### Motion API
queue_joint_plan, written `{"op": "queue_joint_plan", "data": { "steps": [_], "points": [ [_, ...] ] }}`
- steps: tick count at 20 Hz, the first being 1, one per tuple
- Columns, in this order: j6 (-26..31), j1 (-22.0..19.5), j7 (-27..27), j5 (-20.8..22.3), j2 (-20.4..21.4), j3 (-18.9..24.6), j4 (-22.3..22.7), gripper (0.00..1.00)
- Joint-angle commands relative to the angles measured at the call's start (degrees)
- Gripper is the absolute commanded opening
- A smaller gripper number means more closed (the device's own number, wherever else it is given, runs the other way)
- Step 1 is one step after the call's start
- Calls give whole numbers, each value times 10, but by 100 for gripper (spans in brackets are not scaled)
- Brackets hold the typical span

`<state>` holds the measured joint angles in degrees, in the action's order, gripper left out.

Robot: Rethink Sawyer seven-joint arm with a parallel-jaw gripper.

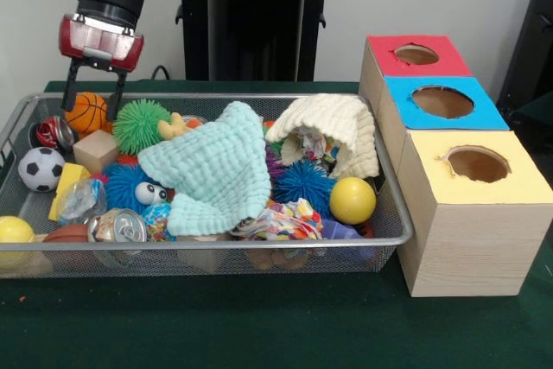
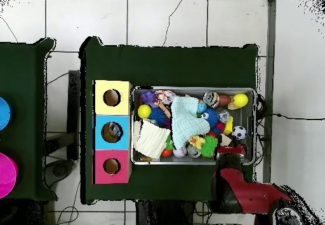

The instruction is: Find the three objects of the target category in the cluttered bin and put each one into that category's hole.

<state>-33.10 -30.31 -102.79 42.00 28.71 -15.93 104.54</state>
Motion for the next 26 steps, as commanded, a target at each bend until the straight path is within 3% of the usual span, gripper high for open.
{"op": "queue_joint_plan", "data": {
  "steps": [1,11,17,26],
  "points": [
    [-98,36,43,-62,-98,-34,-34,100],
    [-149,64,30,-110,-174,-41,-88,100],
    [-157,77,23,-118,-164,-53,-110,100],
    [-94,108,-2,-98,-119,-66,-153,100]
  ]
}}
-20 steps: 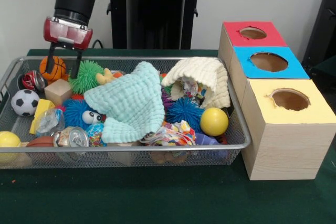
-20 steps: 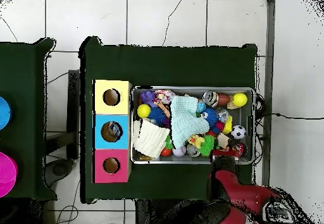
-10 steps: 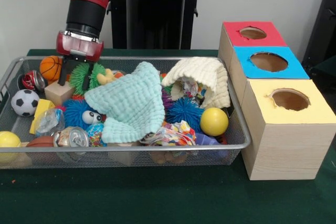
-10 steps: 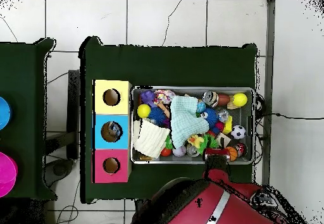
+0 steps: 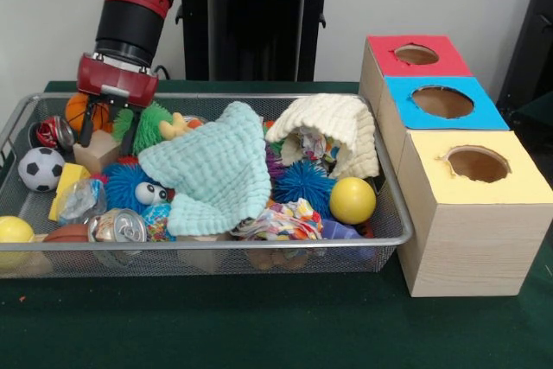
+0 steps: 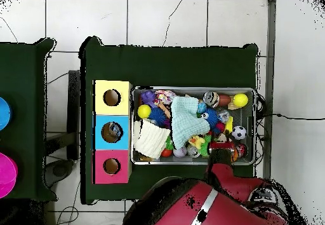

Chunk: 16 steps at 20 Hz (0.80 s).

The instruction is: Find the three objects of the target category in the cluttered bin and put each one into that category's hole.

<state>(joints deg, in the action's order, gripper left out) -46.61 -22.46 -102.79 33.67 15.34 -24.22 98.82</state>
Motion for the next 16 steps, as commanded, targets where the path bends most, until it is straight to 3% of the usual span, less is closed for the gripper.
{"op": "queue_joint_plan", "data": {
  "steps": [1,10,16],
  "points": [
    [46,32,-4,-15,18,14,-96,100],
    [43,35,-9,-18,-10,15,-128,100],
    [67,16,-26,-5,-45,32,-175,100]
  ]
}}
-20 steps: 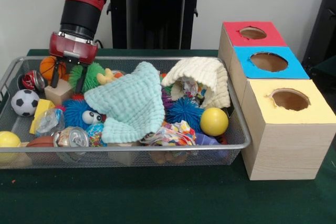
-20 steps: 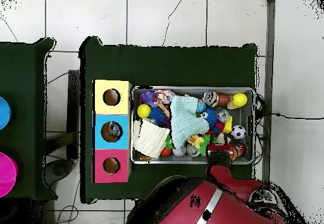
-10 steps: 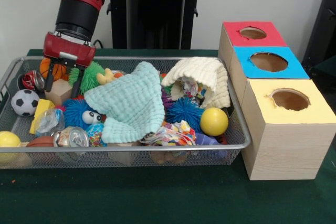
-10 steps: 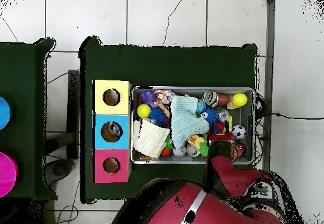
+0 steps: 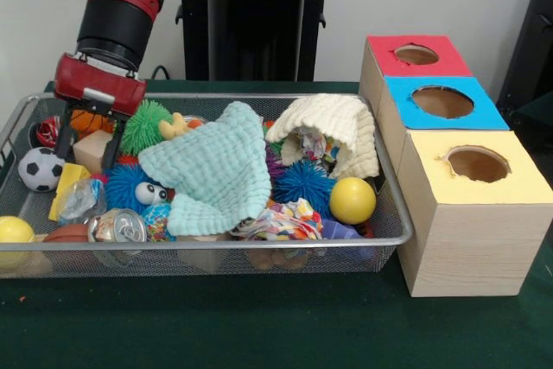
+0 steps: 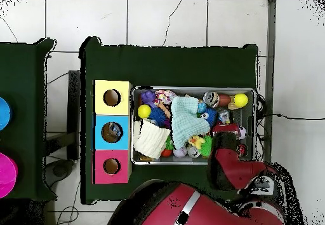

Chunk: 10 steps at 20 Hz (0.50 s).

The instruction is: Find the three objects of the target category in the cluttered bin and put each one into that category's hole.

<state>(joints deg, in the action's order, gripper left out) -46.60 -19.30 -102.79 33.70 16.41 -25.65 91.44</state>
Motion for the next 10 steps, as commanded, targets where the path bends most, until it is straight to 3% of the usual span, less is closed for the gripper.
{"op": "queue_joint_plan", "data": {
  "steps": [1,5,10],
  "points": [
    [65,-19,-26,-6,-64,48,-108,100],
    [23,-19,-11,-33,-82,39,-112,100],
    [12,-9,-11,-50,-81,28,-102,100]
  ]
}}
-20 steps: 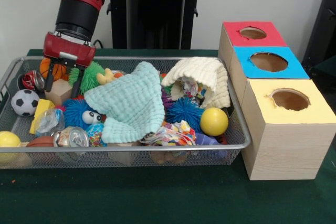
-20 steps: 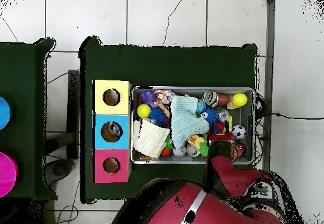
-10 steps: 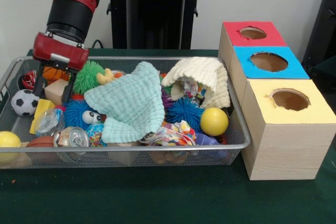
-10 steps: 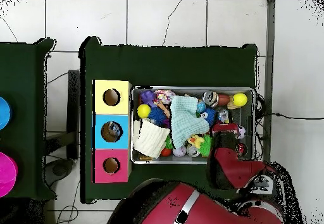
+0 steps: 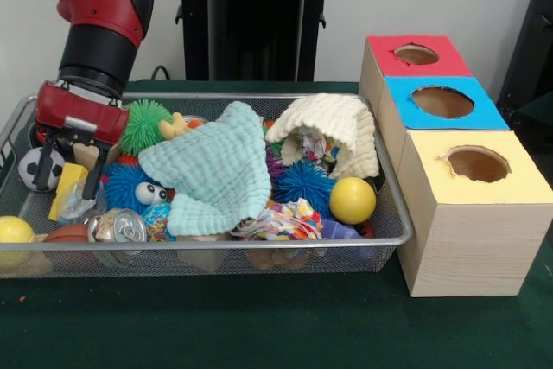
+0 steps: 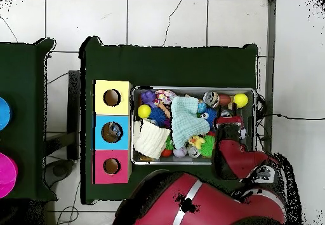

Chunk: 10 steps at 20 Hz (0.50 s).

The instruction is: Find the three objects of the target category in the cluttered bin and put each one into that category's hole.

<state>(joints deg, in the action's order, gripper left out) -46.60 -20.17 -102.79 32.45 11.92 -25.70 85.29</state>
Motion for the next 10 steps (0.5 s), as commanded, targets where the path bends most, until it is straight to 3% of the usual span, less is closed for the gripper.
{"op": "queue_joint_plan", "data": {
  "steps": [1,10],
  "points": [
    [14,2,-12,-39,-35,26,-38,100],
    [-17,30,-7,-88,-26,3,11,100]
  ]
}}
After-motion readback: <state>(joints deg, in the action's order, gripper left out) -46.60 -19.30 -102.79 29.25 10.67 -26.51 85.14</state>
